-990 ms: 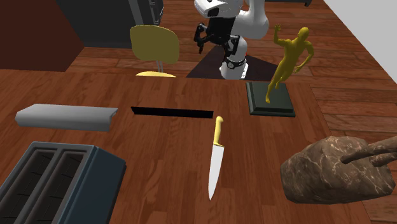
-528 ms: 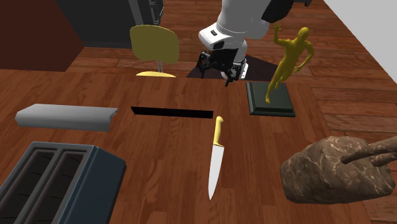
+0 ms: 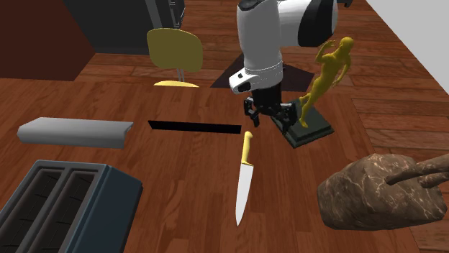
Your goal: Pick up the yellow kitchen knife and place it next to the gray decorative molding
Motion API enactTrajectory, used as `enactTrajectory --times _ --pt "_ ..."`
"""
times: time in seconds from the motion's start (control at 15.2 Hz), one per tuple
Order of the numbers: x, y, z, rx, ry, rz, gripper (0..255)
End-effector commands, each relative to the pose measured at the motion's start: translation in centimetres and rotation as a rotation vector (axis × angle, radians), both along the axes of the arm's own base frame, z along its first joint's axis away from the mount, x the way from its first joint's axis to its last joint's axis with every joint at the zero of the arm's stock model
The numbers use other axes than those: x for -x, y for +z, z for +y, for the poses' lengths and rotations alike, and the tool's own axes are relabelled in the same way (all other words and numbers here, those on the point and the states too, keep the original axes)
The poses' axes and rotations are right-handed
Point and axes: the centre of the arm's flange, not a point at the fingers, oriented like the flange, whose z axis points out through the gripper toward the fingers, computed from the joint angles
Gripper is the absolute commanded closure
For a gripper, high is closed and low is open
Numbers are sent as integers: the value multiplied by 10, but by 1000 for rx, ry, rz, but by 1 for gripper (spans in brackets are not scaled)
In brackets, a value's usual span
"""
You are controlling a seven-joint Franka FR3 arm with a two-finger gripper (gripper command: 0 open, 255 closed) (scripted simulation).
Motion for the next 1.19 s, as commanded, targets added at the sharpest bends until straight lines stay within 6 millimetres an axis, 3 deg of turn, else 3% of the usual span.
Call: enactTrajectory --times 0.0,0.07,0.4,0.46,0.53,0.99,1.12 --pt "0 0 0 0 0 0 0" --pt "0 0 0 0 0 0 0" --pt "-36 -39 33 316 248 -108 0" --pt "-31 -20 25 -99 -75 14 0" --pt "-31 -20 25 -99 -75 14 0" --pt "-57 -66 51 506 397 -172 0" --pt "-59 -76 50 506 397 -172 0"
